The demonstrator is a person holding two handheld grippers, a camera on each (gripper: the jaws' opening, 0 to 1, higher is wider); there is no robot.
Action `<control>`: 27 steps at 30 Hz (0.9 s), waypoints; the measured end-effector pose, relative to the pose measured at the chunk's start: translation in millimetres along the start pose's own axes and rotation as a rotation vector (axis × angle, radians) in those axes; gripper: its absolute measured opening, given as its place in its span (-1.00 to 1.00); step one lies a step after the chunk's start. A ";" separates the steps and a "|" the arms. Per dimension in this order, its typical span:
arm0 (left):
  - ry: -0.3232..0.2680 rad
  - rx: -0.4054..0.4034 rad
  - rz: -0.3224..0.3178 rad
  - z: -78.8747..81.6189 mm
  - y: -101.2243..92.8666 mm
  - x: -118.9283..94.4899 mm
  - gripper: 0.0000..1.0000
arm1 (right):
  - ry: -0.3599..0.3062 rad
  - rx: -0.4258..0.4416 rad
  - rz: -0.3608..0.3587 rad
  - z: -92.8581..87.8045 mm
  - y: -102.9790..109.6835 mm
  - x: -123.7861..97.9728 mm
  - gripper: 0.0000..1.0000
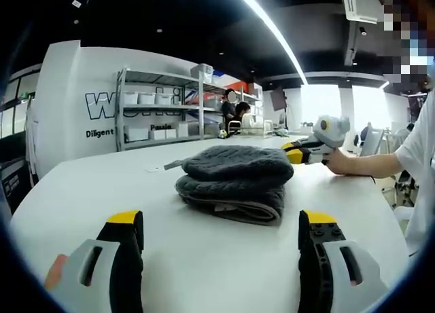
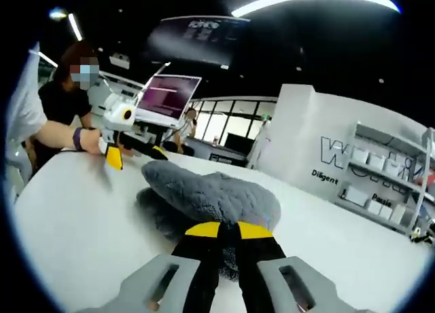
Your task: Open the folded towel by lifting each exposed corner and separating the folded layers until the towel lies flat within the target outline without major curled edges
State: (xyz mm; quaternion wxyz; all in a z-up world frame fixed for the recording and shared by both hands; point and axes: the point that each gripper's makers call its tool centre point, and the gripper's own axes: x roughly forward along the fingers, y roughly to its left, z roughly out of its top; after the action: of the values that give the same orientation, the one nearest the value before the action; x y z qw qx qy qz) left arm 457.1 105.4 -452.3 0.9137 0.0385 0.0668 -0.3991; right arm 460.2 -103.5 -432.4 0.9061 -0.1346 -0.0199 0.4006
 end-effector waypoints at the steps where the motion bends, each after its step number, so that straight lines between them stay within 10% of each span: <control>1: 0.001 0.000 0.000 -0.3 0.1 0.1 0.87 | -0.004 0.029 -0.003 0.2 -1.6 -0.9 -0.94; 9: 0.004 0.000 0.000 -0.8 0.8 0.1 0.86 | -0.048 0.322 -0.033 -1.6 -22.0 -10.4 -0.94; 27: 0.009 -0.002 0.003 -2.1 1.6 0.1 0.86 | 0.044 0.573 -0.197 -37.3 -56.2 -25.3 -0.96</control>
State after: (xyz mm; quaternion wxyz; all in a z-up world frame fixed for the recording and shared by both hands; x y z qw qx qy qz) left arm 458.2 106.7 -454.4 0.9140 0.0397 0.0711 -0.3975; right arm 488.9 -166.7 -451.9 0.9418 0.1204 0.1009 0.2971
